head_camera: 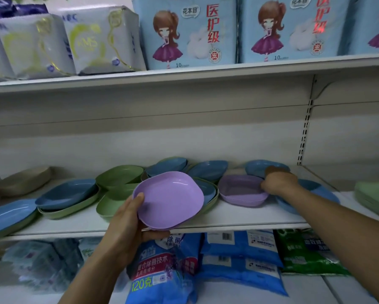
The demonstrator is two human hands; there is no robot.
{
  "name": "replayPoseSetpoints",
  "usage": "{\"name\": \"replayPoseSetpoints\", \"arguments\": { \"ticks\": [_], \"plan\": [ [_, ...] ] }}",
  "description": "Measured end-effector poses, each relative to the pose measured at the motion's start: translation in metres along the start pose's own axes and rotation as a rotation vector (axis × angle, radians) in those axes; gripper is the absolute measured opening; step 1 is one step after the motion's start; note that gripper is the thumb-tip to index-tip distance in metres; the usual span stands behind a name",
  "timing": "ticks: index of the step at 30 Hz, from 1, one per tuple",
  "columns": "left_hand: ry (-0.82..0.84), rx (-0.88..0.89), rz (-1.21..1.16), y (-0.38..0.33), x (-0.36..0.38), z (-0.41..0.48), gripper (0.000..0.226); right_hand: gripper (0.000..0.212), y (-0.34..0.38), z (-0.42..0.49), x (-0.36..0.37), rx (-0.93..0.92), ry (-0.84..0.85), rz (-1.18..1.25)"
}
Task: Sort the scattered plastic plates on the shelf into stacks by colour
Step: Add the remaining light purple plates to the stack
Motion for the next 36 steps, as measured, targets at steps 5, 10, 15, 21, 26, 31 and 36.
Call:
{"name": "replayPoseSetpoints", "arguments": {
  "ticks": [5,10,15,21,26,31,36],
  "plan": [
    [0.026,-0.022,0.014,0.004,-0.002,-0.006,0.019,0.030,-0.011,-0.007,-0.021,0.070,-0.234,0.229],
    [0.026,-0.035,0.040,0.012,-0.003,-0.006,0.023,0.017,0.017,-0.022,-0.044,-0.101,-0.399,0.729],
    [0.040,-0.020,0.053,0.011,-0.007,-0.007,0.027,0.018,0.119,-0.068,-0.046,-0.499,-0.182,0.746],
    [-0.002,0.042,0.020,0.007,-0.032,-0.015,0.038,0.021,0.186,-0.100,-0.028,-0.634,-0.255,0.294],
    [-0.035,0.141,0.031,0.004,-0.050,-0.022,0.043,0.025,0.210,-0.111,-0.011,-0.682,-0.280,0.331],
    [-0.042,0.213,0.030,0.002,-0.049,-0.034,0.037,0.017,0.211,-0.116,-0.005,-0.696,-0.288,0.336],
    [-0.094,0.198,0.037,0.000,-0.045,-0.039,0.039,0.032,0.215,-0.111,0.011,-0.733,-0.012,0.514]
  ]
}}
Point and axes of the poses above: each hand's wrist, its own z-axis towards the middle knuckle, its own x-axis out of the palm, y = z × x, the point moved 5 cm from there along z, towards the middle knuckle, and after that the axes turned 10 degrees about -x, right-handed, at the moved point
